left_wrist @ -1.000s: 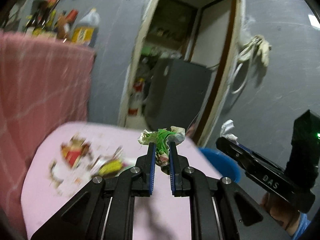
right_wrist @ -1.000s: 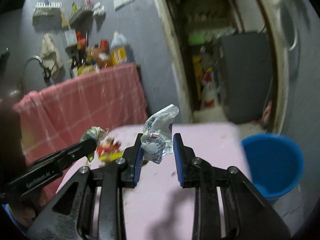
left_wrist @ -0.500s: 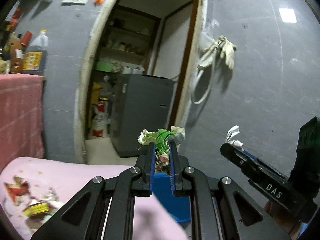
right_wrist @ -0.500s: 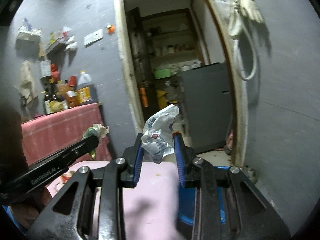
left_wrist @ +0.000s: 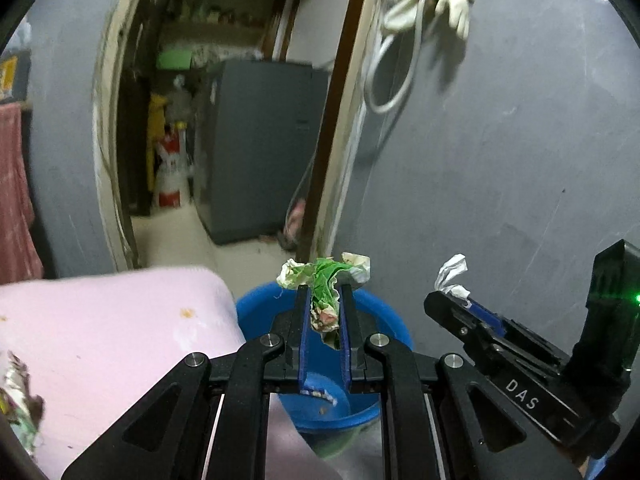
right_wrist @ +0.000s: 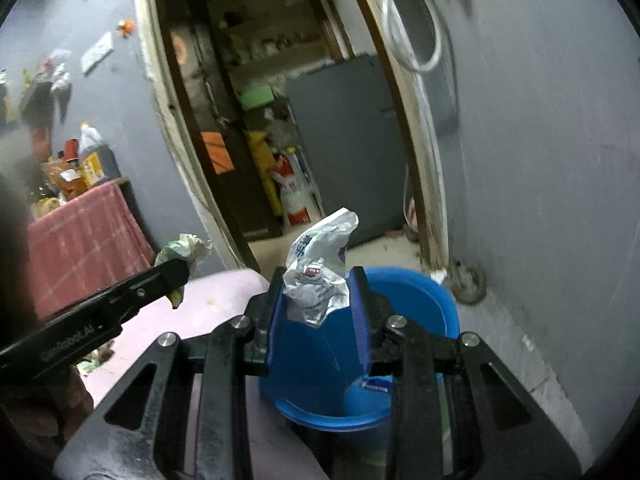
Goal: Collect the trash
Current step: 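Carry the green scraps and foil over the blue bucket with both grippers, then open both grippers to drop the scraps and foil into the bucket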
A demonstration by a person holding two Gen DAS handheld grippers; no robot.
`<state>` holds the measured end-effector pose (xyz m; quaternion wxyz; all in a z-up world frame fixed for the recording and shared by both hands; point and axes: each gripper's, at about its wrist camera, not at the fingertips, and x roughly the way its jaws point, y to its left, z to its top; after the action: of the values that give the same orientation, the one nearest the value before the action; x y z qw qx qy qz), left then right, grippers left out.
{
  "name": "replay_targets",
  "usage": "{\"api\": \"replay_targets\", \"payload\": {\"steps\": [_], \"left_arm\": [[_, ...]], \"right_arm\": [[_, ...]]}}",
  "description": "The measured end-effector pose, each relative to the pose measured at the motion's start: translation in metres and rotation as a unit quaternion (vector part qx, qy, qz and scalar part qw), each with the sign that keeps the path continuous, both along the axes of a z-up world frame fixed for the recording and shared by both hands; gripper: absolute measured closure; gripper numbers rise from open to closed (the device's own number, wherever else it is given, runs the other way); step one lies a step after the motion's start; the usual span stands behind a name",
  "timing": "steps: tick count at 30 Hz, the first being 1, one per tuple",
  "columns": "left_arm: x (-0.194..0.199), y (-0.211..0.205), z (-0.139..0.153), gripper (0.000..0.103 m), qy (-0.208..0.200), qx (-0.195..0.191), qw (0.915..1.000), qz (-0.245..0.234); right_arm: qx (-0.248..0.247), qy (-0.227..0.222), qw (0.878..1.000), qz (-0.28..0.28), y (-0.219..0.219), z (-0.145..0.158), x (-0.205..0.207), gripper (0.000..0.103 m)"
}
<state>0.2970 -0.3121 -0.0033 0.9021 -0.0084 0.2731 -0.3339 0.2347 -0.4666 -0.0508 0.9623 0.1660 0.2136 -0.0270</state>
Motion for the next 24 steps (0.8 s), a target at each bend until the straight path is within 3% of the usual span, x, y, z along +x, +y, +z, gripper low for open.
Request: {"api": "replay_targets", "payload": {"steps": [6,14,17,24], "left_arm": [[0.027,-0.018,-0.027,0.093,0.059,0.026,0.9979,0.003],[0.053,-0.019,-0.051,0.087,0.123,0.027,0.9919,0.016],[0.059,-0.017,-0.053,0.079,0.135,0.023,0.9904,0.02],[0.061,-0.012,-0.05,0.073,0.139,0.022,0.9896,0.027]], "right_arm": [[0.035,0.041,0.999,0.0,-0.015,-0.028,0.022,0.072],[0.053,0.07,0.996,0.001,-0.022,-0.045,0.044,0.069],[0.059,0.073,0.996,-0.001,-0.025,-0.047,0.046,0.063],[0.06,0.068,0.996,-0.009,-0.027,-0.042,0.041,0.056]]}}
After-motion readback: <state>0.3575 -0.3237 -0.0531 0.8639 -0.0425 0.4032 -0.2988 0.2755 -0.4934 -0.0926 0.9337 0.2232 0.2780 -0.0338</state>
